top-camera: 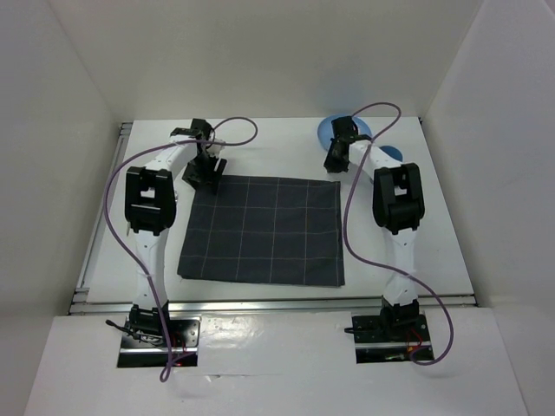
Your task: Set the dinner table for one person
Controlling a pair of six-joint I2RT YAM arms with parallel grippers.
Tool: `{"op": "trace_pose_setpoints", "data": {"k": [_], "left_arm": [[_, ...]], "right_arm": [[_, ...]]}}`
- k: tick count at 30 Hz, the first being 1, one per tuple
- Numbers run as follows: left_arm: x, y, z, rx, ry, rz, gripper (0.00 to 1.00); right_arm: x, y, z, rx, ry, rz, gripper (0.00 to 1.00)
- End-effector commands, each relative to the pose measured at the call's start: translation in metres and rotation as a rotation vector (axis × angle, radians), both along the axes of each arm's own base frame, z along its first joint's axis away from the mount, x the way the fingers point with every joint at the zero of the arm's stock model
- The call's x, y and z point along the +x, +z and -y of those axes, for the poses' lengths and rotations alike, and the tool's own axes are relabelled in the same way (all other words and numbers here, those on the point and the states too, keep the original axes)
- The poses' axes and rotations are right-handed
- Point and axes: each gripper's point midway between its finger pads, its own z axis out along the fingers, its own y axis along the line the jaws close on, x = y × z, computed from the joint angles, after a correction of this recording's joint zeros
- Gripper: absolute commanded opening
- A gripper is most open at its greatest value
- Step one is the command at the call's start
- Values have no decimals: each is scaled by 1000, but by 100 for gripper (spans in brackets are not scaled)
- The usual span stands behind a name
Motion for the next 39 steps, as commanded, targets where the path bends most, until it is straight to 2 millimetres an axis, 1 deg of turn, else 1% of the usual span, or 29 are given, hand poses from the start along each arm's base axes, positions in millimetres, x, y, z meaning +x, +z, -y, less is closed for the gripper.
{"op": "trace_pose_setpoints", "data": {"k": [1,2,3,4,5,6,7,8,9,11,13,14,15,16,17,18,19,20,21,22,23,24,27,28,31,36,37,38,39], "left_arm": [[-19,-9,0,-22,34,-67,79],[-19,-9,2,-31,33,-68,79],[-19,-9,-2,-31,42,-68,79],[-19,-9,-2,-31,42,-68,79],[-21,-9,-1,-39,40,-78,79],[-20,-4,-1,-40,40,-68,79],[-21,-4,1,-52,37,-69,79],[-21,-4,3,-64,44,-71,79],[-21,-2,3,-64,44,-71,79],[-21,1,5,-75,42,-73,79],[-20,1,5,-75,42,-73,79],[-23,4,6,-77,52,-71,79],[-21,7,6,-80,51,-50,79],[-27,4,5,-81,61,-56,79],[-23,6,6,-85,59,-28,79],[-25,9,4,-75,62,-24,79],[-25,9,4,-75,62,-24,79],[-25,8,2,-64,65,-22,79],[-25,8,2,-63,65,-22,79],[-29,2,0,-52,67,-41,79],[-29,1,0,-52,67,-41,79],[-27,-3,1,-58,56,-43,79],[-20,-7,2,-58,56,-45,79],[-19,-3,5,-73,64,-44,79],[-20,-8,4,-71,64,-55,79],[-21,-3,2,-61,57,-40,79],[-19,7,5,-80,53,-19,79],[-21,10,5,-81,52,-15,79],[-23,15,5,-81,52,-9,79]], "right_arm": [[-6,83,13,-107,3,186,7],[-17,91,13,-119,2,194,8],[-39,76,19,-130,-14,145,8],[-52,99,16,-96,-37,182,8],[-64,97,9,-87,-15,180,8],[-88,73,12,-87,-13,114,8],[-104,70,9,-68,-24,77,7],[-114,59,8,-55,-22,38,5],[-130,43,3,-27,7,-18,4],[-147,16,-3,13,3,-113,0],[-155,-2,-7,31,3,-179,0],[-159,-19,-8,29,-3,-232,0],[-157,-26,-1,29,-22,-241,0],[-155,-30,-3,58,-18,-247,0],[-149,-38,0,72,-27,-244,0],[-147,-43,14,78,-72,-257,0],[-136,-42,16,92,-81,-239,0],[-133,-49,20,87,-84,-251,0],[-127,-50,24,83,-82,-247,0],[-116,-47,24,76,-87,-225,0],[-118,-54,27,56,-84,-245,0],[-117,-52,27,56,-84,-245,0],[-119,-60,28,51,-100,-254,0],[-116,-55,28,55,-99,-235,0],[-124,-62,30,47,-112,-257,0],[-123,-55,30,49,-103,-227,0],[-119,-49,29,48,-66,-210,0],[-114,-45,28,43,-52,-195,0],[-103,-34,27,39,-33,-166,3]]}}
